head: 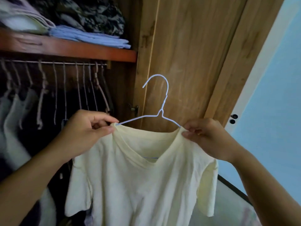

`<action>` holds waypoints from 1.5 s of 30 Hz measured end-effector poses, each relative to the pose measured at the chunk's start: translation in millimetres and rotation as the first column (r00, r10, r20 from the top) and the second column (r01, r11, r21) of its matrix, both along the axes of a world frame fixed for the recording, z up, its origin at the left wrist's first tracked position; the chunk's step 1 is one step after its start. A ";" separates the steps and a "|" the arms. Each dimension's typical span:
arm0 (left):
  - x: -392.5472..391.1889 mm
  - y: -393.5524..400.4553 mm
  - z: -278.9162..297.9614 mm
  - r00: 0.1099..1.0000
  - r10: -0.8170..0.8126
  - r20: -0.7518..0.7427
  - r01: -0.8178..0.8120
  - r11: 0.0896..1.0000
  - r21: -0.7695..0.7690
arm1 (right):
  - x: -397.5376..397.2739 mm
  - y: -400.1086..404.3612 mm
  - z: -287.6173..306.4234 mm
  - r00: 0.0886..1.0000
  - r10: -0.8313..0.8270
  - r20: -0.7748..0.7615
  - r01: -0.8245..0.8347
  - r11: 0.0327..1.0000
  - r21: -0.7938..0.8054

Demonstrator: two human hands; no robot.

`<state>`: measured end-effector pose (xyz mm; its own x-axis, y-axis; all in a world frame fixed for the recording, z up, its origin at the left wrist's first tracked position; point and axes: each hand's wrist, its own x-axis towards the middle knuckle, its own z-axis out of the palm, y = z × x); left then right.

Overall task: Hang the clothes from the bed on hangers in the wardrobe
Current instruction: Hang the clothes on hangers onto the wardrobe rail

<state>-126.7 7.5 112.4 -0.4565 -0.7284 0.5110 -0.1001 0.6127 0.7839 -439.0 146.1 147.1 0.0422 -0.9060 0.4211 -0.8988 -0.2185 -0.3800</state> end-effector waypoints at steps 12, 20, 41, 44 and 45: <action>121.8 -23.6 4.3 0.959 0.284 0.008 -0.283 0.958 -0.041 | 104.3 -113.7 8.0 0.969 0.218 0.116 -0.226 0.972 0.063; 198.5 -36.2 9.2 0.897 0.441 -0.007 -0.441 0.897 -0.026 | 181.1 -170.9 9.1 0.905 0.401 0.144 -0.414 0.907 0.072; 297.6 -12.7 -18.9 0.519 0.851 0.079 -0.853 0.522 -0.020 | 316.2 -246.3 2.1 0.554 0.752 0.357 -0.832 0.484 0.270; 312.2 -16.0 -22.8 0.402 0.898 0.181 -0.901 0.423 -0.097 | 345.0 -245.1 -3.1 0.504 0.708 0.495 -0.864 0.400 0.307; 317.1 -18.6 -24.5 0.358 0.908 0.218 -0.912 0.389 -0.126 | 355.4 -243.9 -4.8 0.504 0.678 0.536 -0.864 0.393 0.315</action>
<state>190.4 -11.2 88.0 0.3997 -0.7767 0.4868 -0.7508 0.0272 0.6600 -83.6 -97.8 142.3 0.8050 -0.5895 0.0668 -0.2656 -0.4587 -0.8480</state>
